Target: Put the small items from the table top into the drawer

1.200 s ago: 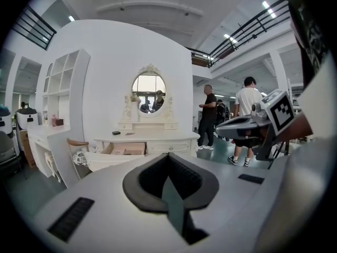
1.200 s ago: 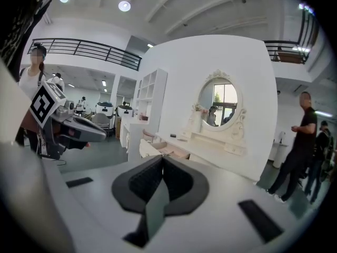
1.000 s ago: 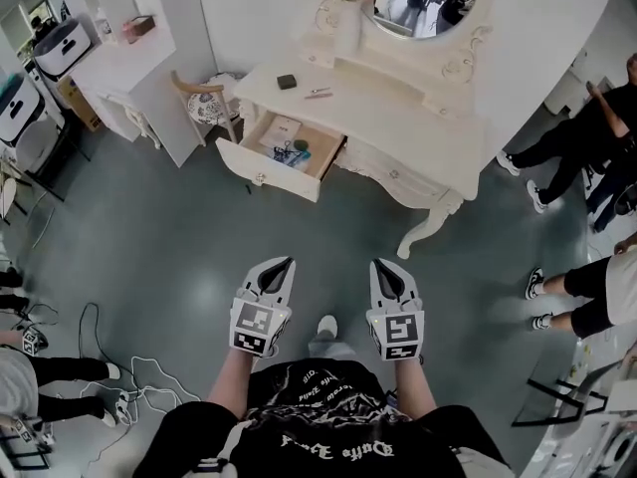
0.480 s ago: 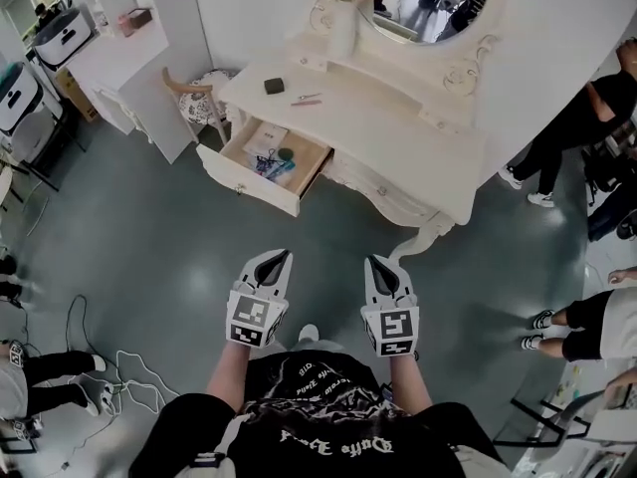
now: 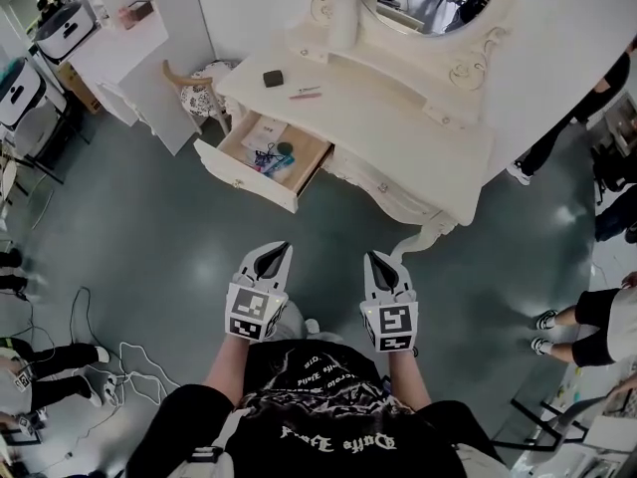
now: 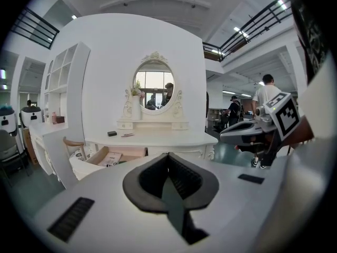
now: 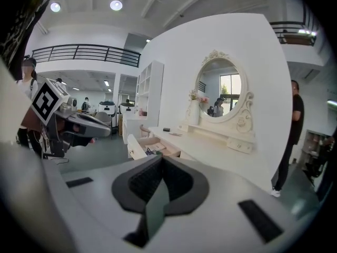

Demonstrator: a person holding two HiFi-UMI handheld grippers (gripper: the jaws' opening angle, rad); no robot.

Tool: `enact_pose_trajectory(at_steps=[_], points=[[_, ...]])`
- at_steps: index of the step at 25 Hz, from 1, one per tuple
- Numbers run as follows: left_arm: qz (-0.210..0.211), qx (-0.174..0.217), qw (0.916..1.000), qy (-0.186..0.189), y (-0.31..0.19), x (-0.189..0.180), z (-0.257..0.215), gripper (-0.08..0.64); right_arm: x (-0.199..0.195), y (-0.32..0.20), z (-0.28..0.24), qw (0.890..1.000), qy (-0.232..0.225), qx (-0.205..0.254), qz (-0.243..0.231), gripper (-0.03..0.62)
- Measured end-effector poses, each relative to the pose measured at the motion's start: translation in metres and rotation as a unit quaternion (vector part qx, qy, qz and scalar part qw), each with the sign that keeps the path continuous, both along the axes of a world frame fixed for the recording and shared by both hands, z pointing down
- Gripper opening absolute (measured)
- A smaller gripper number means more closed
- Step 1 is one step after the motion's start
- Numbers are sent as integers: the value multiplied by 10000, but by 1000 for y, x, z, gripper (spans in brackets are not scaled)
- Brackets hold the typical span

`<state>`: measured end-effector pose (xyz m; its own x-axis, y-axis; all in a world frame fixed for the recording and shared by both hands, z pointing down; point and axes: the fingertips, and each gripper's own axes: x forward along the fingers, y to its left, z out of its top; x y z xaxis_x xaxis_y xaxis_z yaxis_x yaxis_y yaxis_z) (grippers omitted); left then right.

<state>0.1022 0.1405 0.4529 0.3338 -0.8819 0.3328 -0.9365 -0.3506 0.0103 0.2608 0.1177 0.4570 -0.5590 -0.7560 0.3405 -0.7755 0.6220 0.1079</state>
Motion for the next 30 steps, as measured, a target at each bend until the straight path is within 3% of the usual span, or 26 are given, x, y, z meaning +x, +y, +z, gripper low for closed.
enact_pose_trajectory(at_steps=[12,30], points=[[96,-14,10000,-21,-30,-19,7,15,-9,-32,10,9998,74,-115,162,11],[303,-16,9995,-6,-156,-122,1,15,-96,-143,10,9974,283,-321,575,12]])
